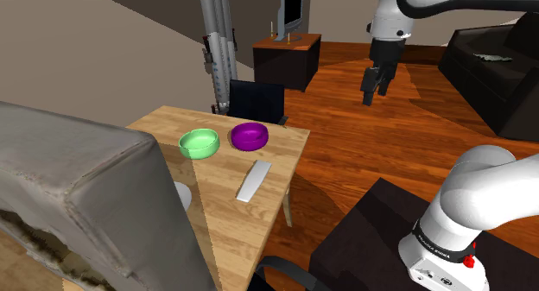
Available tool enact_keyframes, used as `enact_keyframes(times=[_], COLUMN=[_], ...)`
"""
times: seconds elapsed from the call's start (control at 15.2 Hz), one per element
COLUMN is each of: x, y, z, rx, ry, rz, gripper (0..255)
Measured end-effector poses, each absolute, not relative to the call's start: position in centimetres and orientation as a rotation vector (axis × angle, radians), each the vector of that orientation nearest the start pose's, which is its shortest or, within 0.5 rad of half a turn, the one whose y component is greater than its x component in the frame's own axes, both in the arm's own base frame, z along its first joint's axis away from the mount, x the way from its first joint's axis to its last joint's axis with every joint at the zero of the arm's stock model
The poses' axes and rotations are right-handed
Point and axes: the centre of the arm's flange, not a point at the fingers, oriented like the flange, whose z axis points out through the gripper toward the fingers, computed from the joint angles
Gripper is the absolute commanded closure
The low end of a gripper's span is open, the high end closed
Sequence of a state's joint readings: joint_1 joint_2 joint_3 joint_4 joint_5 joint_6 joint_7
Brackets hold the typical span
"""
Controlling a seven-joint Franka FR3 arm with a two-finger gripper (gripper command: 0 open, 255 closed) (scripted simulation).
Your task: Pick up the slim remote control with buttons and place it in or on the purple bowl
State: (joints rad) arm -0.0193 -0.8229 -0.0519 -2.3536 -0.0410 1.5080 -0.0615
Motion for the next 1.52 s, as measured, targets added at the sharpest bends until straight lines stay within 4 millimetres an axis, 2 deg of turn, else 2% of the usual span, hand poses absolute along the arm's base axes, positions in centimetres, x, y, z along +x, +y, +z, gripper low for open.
enact_keyframes(times=[0.13, 0.66, 0.86, 1.12, 1.52], x=[29.0, 31.3, 32.9, 35.3, 39.2], y=[-2.6, 5.1, 7.8, 11.2, 16.1], z=[59.4, 53.7, 50.7, 48.3, 43.5], rx=[-3.143, -3.122, -3.101, -3.065, -2.989], ry=[0.012, 0.366, 0.51, 0.696, 0.974], rz=[0.036, 0.027, 0.024, 0.017, 0.007], gripper=[0, 0, 0, 0, 0])
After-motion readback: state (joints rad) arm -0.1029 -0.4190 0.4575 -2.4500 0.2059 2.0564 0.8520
